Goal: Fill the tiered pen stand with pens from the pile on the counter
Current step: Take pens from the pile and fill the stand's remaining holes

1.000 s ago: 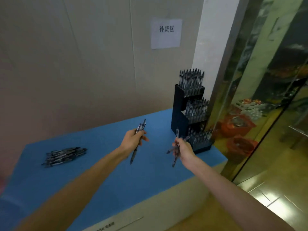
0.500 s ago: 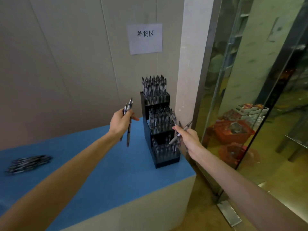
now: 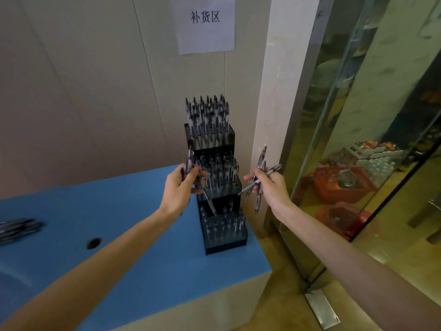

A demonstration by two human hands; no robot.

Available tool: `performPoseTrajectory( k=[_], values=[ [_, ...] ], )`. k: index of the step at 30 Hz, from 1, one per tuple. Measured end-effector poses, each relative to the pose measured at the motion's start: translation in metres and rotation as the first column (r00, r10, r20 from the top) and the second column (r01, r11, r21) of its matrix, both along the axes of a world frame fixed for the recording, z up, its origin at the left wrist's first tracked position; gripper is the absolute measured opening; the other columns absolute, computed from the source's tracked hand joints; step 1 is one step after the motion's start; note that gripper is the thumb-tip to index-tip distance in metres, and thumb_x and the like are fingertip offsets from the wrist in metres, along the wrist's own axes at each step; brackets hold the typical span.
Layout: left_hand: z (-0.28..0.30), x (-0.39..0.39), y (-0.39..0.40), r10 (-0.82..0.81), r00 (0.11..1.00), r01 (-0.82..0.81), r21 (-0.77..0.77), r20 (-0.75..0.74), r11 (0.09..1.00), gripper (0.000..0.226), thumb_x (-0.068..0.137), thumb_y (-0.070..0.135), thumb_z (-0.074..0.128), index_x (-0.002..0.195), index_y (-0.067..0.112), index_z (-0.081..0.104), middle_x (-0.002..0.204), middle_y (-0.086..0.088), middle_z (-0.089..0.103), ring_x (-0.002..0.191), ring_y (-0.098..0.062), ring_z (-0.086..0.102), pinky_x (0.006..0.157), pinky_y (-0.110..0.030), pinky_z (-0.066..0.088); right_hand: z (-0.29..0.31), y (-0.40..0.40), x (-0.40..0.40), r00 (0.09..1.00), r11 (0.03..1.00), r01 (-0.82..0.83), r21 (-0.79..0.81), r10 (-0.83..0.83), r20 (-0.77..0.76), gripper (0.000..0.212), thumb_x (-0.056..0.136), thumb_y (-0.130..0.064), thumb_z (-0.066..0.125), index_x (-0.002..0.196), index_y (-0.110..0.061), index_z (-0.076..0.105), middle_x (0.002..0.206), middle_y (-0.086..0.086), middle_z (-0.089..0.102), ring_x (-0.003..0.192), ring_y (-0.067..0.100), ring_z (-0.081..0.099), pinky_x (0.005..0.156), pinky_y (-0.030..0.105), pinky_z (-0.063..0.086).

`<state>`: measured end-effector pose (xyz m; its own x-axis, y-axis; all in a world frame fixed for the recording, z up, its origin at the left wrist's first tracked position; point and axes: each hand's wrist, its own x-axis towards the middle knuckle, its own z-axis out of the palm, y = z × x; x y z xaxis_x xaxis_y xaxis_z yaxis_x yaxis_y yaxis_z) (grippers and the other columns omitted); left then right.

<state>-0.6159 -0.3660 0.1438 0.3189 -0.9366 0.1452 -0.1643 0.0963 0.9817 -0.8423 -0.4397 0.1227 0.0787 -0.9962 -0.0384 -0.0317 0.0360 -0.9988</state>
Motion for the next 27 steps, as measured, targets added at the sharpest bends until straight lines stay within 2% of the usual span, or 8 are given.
performPoseTrajectory(
  k=[4,8,12,14,16,17,20,27],
  values=[
    [-0.008,-0.002,-0.016,-0.012,0.998,0.014,-0.036,0.055,0.999,0.019,0.107,0.023,0.051,0.106,0.011,0.066,0.101,-0.002,0.077,0.096,-0.024,0.073,0.08,-0.041,0.063,-0.002,-0.031,0.0,0.989,0.994,-0.083,-0.068,0.074,-0.13,0.033,0.105,-0.027,0.052,0.089,-0.009,0.075,0.091,0.015,0.074,0.067,0.011,0.063,0.071,0.027,0.054],
    [-0.026,0.004,-0.02,-0.04,0.991,0.044,-0.024,0.131,0.999,0.021,0.107,0.023,0.051,0.109,0.013,0.069,0.103,0.0,0.075,0.099,-0.019,0.072,0.092,-0.041,0.059,-0.011,-0.041,0.005,0.979,0.98,-0.171,-0.101,0.157,-0.132,0.033,0.106,-0.021,0.051,0.097,0.0,0.075,0.07,-0.006,0.072,0.058,0.006,0.06,0.056,0.017,0.046],
    [-0.045,0.006,-0.014,-0.045,0.961,0.056,-0.035,0.272,0.998,0.022,0.106,0.031,0.054,0.087,0.042,0.058,0.093,0.003,0.061,0.095,-0.027,0.066,0.086,-0.052,0.056,-0.029,-0.04,0.008,0.971,0.975,-0.203,-0.086,0.189,-0.147,0.03,0.106,-0.019,0.049,0.103,-0.001,0.072,0.052,-0.019,0.058,0.048,0.001,0.05,0.046,0.011,0.035],
    [-0.051,0.002,-0.013,-0.026,0.938,0.05,-0.059,0.345,0.997,0.03,0.105,0.028,0.055,0.084,0.048,0.053,0.093,0.006,0.055,0.093,-0.025,0.063,0.082,-0.05,0.054,-0.039,-0.04,0.009,0.975,0.983,-0.174,-0.059,0.163,-0.148,0.029,0.105,-0.025,0.052,0.092,-0.006,0.07,0.047,-0.015,0.05,0.044,0.004,0.044,0.044,0.013,0.031],
    [-0.057,-0.002,-0.013,-0.027,0.916,0.055,-0.059,0.4,0.997,0.023,0.104,0.024,0.056,0.092,0.043,0.059,0.095,0.007,0.056,0.09,-0.02,0.062,0.077,-0.042,0.052,-0.05,-0.038,0.01,0.974,0.981,-0.178,-0.075,0.165,-0.154,0.03,0.104,-0.028,0.054,0.077,-0.017,0.062,0.046,-0.012,0.041,0.044,0.007,0.037,0.044,0.019,0.028],
    [-0.061,-0.004,-0.012,-0.025,0.912,0.052,-0.056,0.41,0.997,0.014,0.104,0.022,0.057,0.096,0.032,0.064,0.096,0.007,0.057,0.088,-0.018,0.062,0.074,-0.036,0.051,-0.055,-0.037,0.01,0.967,0.974,-0.204,-0.097,0.185,-0.174,0.033,0.104,-0.028,0.055,0.072,-0.02,0.058,0.045,-0.012,0.037,0.042,0.008,0.033,0.043,0.021,0.025],
    [-0.072,-0.008,-0.012,0.007,0.89,0.025,-0.063,0.456,0.998,0.016,0.101,0.023,0.059,0.098,0.01,0.068,0.096,0.006,0.061,0.082,-0.014,0.061,0.07,-0.024,0.045,-0.071,-0.034,0.004,0.94,0.955,-0.259,-0.142,0.216,-0.264,0.038,0.103,-0.029,0.054,0.073,-0.008,0.054,0.043,-0.01,0.031,0.039,0.007,0.028,0.043,0.021,0.021],
    [-0.082,-0.021,-0.007,0.082,0.823,-0.069,-0.043,0.562,0.997,0.007,0.101,0.012,0.062,0.101,0.011,0.069,0.097,0.011,0.061,0.071,-0.006,0.054,0.064,-0.011,0.037,-0.093,-0.032,-0.003,0.896,0.927,-0.327,-0.183,0.243,-0.371,0.041,0.104,-0.024,0.055,0.067,-0.024,0.039,0.044,-0.012,0.041,0.04,0.007,0.039,0.045,0.015,0.027]
  ],
)
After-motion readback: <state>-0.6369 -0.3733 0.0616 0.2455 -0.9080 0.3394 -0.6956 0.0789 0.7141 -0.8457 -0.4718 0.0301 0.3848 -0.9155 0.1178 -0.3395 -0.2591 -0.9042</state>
